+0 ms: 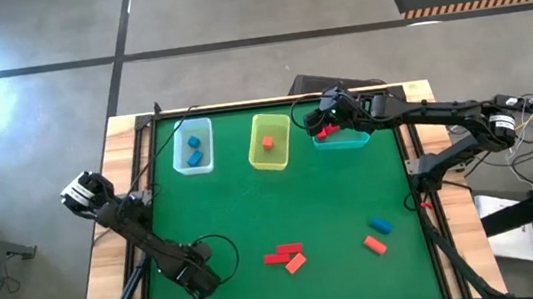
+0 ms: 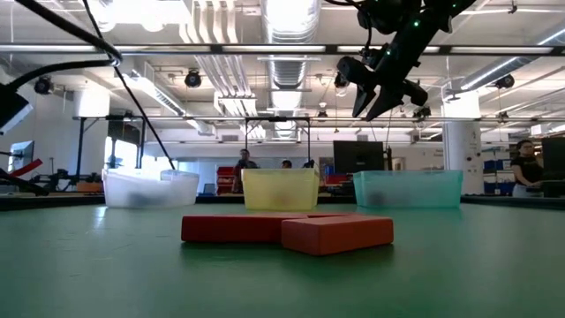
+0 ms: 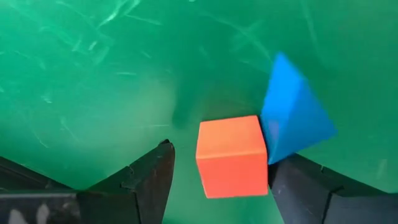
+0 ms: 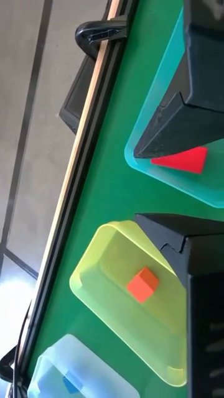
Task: Sort & place blocks by color
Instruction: Put the orange block into the yellow bin
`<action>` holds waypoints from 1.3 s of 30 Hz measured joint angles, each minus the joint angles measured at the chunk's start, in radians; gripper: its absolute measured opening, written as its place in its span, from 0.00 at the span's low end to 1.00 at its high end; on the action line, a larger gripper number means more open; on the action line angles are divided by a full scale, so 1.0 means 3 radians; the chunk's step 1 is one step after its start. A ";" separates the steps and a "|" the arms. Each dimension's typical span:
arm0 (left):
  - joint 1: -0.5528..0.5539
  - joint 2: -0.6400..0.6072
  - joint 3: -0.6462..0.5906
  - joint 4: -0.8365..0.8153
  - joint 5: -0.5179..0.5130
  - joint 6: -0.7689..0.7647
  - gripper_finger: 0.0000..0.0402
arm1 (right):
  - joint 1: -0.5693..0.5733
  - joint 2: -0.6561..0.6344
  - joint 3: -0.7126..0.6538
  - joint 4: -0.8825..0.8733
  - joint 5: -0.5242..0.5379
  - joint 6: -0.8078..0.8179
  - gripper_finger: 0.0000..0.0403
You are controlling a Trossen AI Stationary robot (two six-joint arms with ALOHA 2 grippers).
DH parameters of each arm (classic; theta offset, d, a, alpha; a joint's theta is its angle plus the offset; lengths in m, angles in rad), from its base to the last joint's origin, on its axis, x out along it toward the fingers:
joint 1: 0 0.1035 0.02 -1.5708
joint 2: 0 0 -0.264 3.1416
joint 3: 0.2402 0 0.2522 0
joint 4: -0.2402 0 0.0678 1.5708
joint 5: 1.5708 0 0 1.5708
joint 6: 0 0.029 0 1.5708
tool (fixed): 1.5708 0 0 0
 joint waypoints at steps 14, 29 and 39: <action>0.0001 -0.0063 -0.0056 0.0073 0.0008 0.0034 0.30 | 0.0005 0.0000 0.0000 0.0000 -0.0004 0.0013 0.35; 0.0330 -0.1525 0.0107 -0.0201 -0.1134 0.0331 0.30 | 0.0504 -0.0076 -0.0004 0.0495 -0.0191 -0.0282 0.35; 0.1622 -0.2247 0.0114 0.0851 -0.2087 0.2194 0.30 | 0.0848 -0.0357 0.0073 0.0769 -0.0177 -0.0384 0.35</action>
